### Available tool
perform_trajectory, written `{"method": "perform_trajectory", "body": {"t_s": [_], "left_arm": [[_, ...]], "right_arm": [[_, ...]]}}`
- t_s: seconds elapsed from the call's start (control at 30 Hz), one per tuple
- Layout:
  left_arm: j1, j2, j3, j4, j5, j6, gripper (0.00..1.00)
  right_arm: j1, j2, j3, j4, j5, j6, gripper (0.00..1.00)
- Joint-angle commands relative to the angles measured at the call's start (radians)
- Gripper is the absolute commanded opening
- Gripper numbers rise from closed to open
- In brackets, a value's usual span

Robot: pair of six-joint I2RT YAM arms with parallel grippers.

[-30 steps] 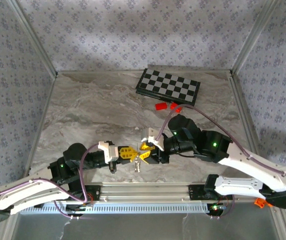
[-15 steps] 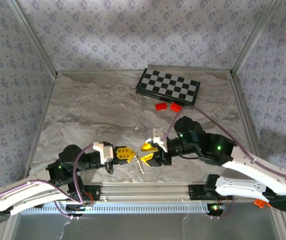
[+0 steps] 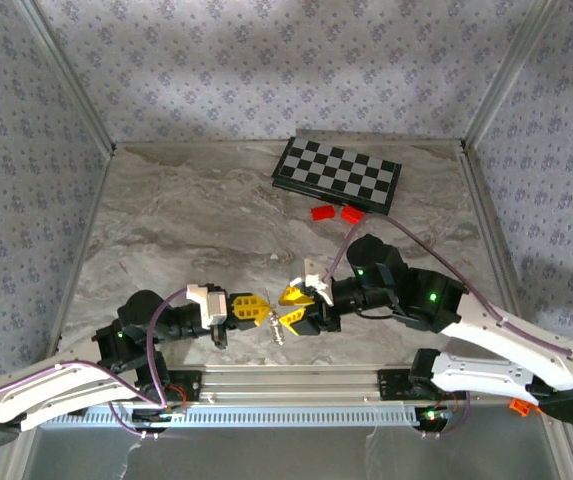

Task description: Put the keys on the keyring

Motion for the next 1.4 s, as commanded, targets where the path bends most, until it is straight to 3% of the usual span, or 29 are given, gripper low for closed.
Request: {"method": "perform_trajectory", "body": {"t_s": [0.0,0.1,0.37,0.63,1.0,1.37], "left_arm": [[0.000,-0.016,0.010,0.075,-0.004,-0.015,0.00],[-0.001,-0.016,0.007,0.078,-0.005,-0.018,0.00],[-0.001,-0.012,0.005,0.076,-0.001,-0.019,0.00],[0.000,-0.012,0.002,0.076,0.001,-0.022,0.00],[0.000,-0.035,0.000,0.072,-0.018,-0.027,0.00],[0.000,-0.034,-0.006,0.091,-0.013,-0.032,0.00]], "right_arm": [[0.004,-0.008,-0.017,0.038,-0.025,0.021,0.39],[0.004,-0.011,-0.025,0.051,-0.019,0.022,0.39],[0.004,-0.010,-0.038,0.080,-0.002,0.027,0.24],[0.003,-0.025,-0.051,0.107,0.022,0.036,0.24],[0.005,-0.043,-0.064,0.066,0.092,0.010,0.03],[0.025,-0.019,-0.053,0.005,0.178,-0.024,0.00]]}}
